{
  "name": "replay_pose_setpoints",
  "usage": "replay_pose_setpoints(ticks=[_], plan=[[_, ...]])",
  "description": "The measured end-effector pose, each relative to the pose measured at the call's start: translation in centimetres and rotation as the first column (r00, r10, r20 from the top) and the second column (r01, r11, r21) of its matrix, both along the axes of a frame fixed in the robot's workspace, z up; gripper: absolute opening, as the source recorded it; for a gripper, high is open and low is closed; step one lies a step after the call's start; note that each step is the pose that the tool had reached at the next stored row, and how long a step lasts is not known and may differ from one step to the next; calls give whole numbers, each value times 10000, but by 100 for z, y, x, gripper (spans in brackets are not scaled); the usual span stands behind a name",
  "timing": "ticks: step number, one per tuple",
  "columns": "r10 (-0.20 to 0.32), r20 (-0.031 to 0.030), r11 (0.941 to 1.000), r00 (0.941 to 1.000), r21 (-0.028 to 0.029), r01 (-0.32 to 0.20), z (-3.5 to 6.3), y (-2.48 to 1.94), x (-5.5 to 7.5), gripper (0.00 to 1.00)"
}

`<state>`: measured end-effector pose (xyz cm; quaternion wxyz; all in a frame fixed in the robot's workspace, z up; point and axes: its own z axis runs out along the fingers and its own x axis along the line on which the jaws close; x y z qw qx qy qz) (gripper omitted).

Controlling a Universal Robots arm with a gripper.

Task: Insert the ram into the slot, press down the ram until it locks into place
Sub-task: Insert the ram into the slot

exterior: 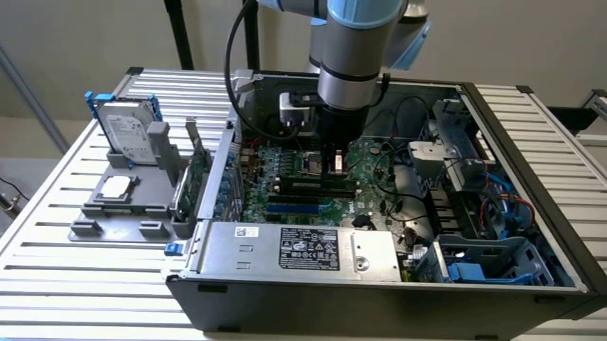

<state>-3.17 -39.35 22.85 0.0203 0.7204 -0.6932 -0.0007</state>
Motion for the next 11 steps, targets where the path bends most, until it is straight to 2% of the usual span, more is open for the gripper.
replay_pose_setpoints(ticks=[5, 11], plan=[[-15, 34, 10000, 10000, 1, 15, -6, 0, -9, 13], [-34, 47, 10000, 10000, 1, 34, -14, 5, -12, 13]])
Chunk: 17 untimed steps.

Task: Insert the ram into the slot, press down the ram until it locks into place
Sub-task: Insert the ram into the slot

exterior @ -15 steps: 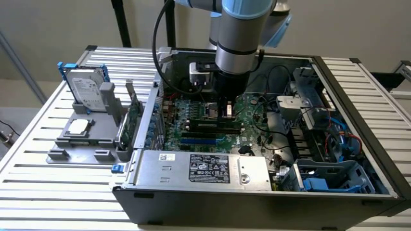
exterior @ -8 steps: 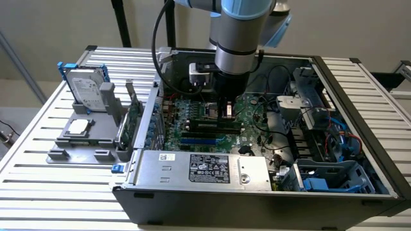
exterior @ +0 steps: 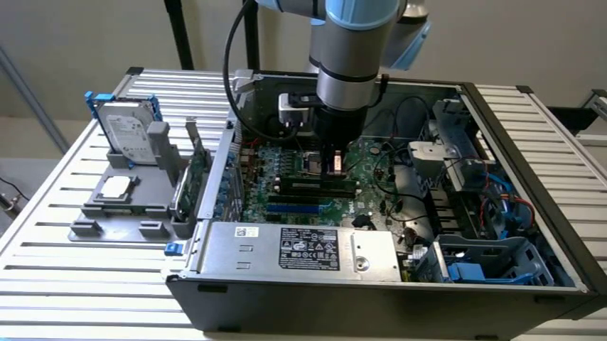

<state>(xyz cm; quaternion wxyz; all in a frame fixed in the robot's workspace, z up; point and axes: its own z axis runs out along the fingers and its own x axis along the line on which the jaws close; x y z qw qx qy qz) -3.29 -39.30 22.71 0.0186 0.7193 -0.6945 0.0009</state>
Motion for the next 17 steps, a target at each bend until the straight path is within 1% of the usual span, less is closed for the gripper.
replay_pose_setpoints(ticks=[15, 17], plan=[[1, 11, 10000, 10000, 1, -1, -32, 0, 0, 13], [0, 9, 10000, 10000, 0, 0, -32, 0, -1, 15]])
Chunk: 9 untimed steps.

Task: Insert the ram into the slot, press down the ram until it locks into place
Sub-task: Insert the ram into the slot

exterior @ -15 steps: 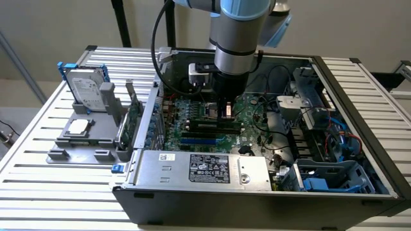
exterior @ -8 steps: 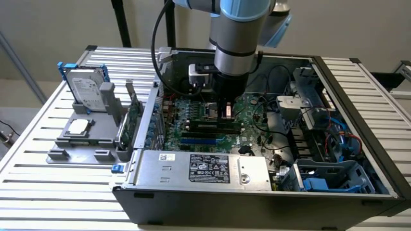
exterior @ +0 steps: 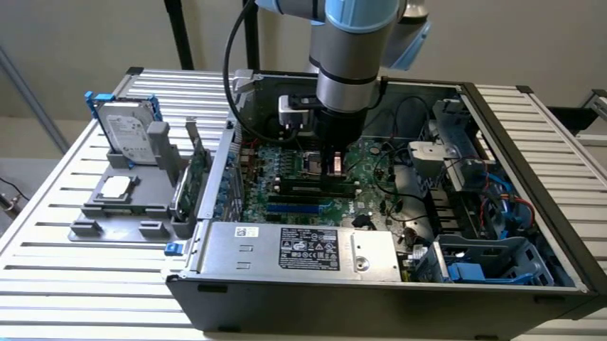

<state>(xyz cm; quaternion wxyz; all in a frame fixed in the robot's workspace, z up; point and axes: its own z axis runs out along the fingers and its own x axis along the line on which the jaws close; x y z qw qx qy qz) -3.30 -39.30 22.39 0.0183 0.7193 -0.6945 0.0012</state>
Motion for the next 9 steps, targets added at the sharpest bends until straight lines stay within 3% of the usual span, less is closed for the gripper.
replay_pose_setpoints(ticks=[1, 6, 9], plan=[[0, 0, 10000, 10000, 0, 0, 6, 0, 0, 21], [1, 1, 10000, 10000, 1, -1, 174, 0, -3, 21], [0, 1, 10000, 10000, 0, 0, 226, 0, -21, 21]])
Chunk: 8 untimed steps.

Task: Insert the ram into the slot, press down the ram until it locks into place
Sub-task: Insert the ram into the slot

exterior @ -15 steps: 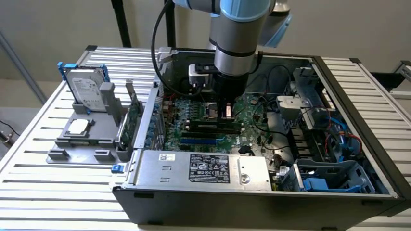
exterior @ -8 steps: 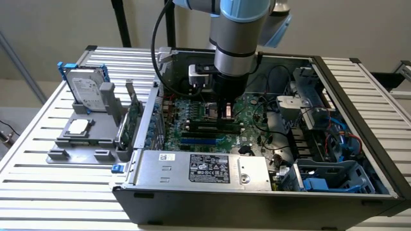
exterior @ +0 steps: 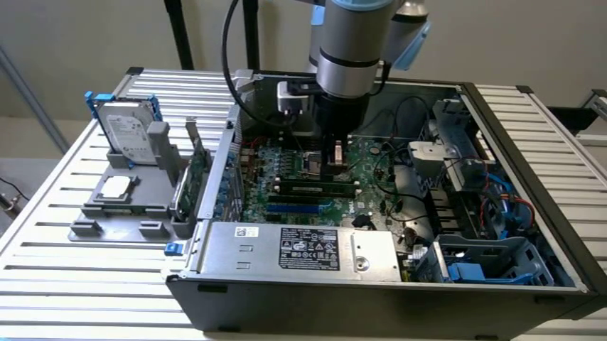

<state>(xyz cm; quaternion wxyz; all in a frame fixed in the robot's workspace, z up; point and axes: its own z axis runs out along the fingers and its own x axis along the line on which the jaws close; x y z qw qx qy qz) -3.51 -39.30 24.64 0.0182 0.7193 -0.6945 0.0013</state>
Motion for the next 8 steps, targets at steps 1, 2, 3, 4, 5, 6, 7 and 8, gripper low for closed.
replay_pose_setpoints(ticks=[1, 2, 3, 4, 5, 6, 7, 8], plan=[[0, 0, 10000, 10000, 1, 0, 4, 0, -13, 21], [0, 1, 10000, 10000, 3, 0, 4, 0, -22, 19], [0, 1, 10000, 10000, 3, 0, 4, 1, -27, 13], [0, 1, 10000, 10000, 3, 0, 5, 1, -27, 13], [0, 1, 10000, 10000, 2, 0, 5, 0, -27, 11], [1, 0, 10000, 10000, 1, -1, 6, 0, -28, 11], [0, 0, 10000, 10000, 2, 0, 5, 0, -28, 11], [0, 0, 10000, 10000, 2, 0, 6, 0, -28, 11]])
